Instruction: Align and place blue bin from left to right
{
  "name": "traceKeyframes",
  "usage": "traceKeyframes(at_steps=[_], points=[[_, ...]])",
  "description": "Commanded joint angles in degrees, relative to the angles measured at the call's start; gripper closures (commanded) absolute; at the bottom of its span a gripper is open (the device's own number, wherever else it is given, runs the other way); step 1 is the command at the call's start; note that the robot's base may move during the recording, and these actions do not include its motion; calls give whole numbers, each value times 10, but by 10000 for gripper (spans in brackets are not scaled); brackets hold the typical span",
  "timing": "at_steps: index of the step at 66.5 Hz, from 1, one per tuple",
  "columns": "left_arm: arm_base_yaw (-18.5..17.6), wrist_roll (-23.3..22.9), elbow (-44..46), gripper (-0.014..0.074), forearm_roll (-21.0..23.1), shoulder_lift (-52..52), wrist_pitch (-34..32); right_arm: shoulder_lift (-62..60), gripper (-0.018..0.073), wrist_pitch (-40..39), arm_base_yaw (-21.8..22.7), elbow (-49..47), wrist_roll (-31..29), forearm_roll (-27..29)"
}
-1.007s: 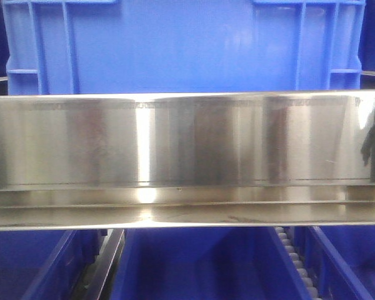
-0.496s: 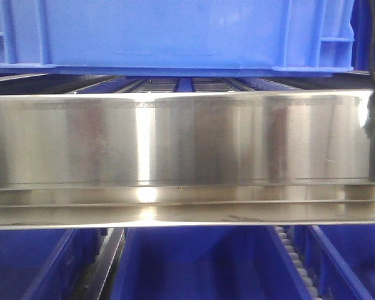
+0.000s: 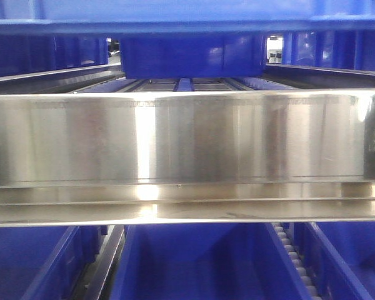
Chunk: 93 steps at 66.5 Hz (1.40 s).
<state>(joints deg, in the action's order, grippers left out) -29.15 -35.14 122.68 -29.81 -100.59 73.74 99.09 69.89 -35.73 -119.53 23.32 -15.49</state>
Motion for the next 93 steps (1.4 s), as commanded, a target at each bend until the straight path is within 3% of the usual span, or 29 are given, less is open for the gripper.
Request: traceKeyframes(at_steps=[1, 12, 23, 40, 72, 93], points=[[-27, -30, -3, 707, -17, 27, -38, -39, 637, -36, -25, 24, 21, -6], [-60, -54, -51, 707, -24, 61, -38, -107, 637, -82, -49, 120, 72, -33], [-92, -96, -121, 707, -40, 109, -38, -168, 637, -88, -95, 197, 134, -100], [-169, -155, -206, 707, -102, 174, -38, -241, 637, -91, -169, 287, 215, -165], [-179, -160, -282, 707, -98, 217, -38, -251, 637, -96, -170, 304, 227, -165], [-179, -160, -283, 707, -107, 222, -43, -251, 637, -97, -170, 304, 227, -165]])
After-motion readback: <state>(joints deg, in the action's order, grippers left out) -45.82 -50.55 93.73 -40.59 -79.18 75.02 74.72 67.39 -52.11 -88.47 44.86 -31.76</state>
